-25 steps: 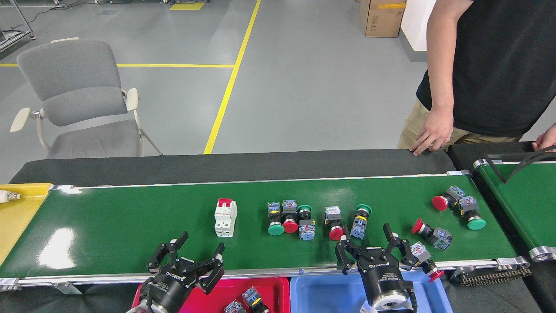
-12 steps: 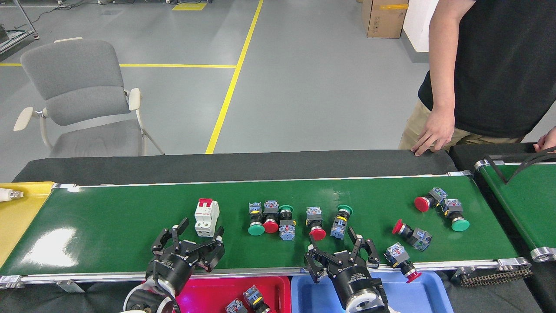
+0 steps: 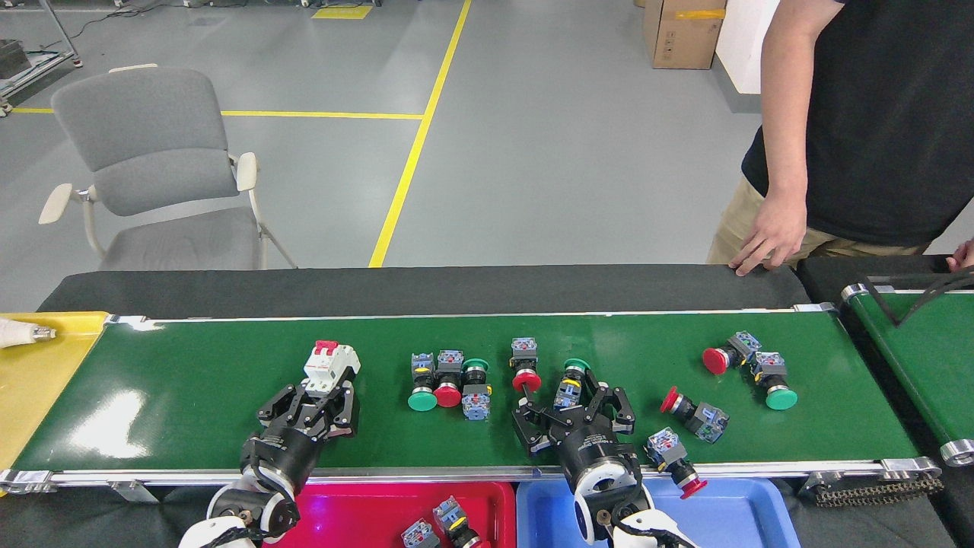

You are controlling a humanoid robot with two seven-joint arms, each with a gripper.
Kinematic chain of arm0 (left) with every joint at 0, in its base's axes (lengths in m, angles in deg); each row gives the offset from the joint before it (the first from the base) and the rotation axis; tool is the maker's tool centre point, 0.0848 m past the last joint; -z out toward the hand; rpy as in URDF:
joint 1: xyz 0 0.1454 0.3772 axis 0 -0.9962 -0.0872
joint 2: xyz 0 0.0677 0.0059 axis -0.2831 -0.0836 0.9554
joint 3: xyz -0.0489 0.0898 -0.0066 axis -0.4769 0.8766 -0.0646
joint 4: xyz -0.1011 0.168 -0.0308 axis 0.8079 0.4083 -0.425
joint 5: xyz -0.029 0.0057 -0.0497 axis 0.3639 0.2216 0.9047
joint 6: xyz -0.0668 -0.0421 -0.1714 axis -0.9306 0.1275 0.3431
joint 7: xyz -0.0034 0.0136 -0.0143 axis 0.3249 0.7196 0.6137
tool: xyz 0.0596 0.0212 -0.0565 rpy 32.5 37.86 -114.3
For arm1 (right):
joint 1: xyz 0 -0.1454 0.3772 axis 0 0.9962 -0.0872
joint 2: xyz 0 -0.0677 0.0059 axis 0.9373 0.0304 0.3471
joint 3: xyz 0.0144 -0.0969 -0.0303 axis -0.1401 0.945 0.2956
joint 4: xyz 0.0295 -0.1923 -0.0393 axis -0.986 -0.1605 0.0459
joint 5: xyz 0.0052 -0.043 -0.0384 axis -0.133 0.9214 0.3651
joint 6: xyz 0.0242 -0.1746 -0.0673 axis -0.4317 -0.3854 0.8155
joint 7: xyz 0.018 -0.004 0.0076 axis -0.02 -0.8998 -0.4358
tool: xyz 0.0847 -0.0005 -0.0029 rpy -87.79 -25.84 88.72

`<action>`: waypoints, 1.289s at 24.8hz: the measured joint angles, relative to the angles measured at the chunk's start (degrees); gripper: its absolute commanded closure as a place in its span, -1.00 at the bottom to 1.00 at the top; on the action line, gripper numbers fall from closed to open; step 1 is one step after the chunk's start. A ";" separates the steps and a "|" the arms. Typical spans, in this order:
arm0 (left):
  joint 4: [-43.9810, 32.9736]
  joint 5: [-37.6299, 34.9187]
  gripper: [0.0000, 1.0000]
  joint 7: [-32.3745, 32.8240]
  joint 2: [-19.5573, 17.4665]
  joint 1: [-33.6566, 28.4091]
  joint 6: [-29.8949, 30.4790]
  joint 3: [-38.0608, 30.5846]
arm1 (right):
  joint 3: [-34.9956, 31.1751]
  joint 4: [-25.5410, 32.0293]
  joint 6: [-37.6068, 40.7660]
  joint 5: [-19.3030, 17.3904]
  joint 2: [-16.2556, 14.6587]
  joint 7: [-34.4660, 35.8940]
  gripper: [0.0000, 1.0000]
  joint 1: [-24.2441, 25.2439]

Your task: Pick switch part from conveyor to tray

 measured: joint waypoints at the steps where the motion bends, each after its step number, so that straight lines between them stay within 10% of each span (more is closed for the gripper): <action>1: -1.60 0.23 0.99 -0.18 0.01 -0.44 1.81 -0.21 | 0.02 0.00 0.15 0.00 -0.23 0.00 0.45 0.00; 7: -8.63 0.52 0.98 -0.57 0.01 -4.93 10.76 -5.38 | 0.07 3.60 2.89 -0.01 -0.96 0.00 0.91 2.17; 12: -9.45 0.52 0.98 -0.59 -0.53 -5.81 14.44 -8.54 | 2.80 16.98 13.72 0.12 -2.87 0.03 0.91 12.76; 14: -9.78 0.59 0.97 -0.59 -1.21 -5.82 15.07 -9.07 | 5.45 21.84 17.45 0.25 -4.20 0.07 0.24 16.49; 15: -10.19 0.67 0.97 -0.59 -1.33 -5.87 15.28 -9.13 | 7.14 23.45 18.80 0.33 -4.51 0.02 -0.95 17.68; 25: -13.59 1.63 0.93 -0.70 -1.99 -9.95 18.83 -8.58 | 11.69 27.51 21.94 0.12 -4.64 0.33 -1.00 18.76; 32: -24.53 1.63 0.93 -0.46 -1.37 -21.93 20.20 -3.49 | -11.91 31.50 11.28 -0.33 -2.80 3.27 -1.00 20.12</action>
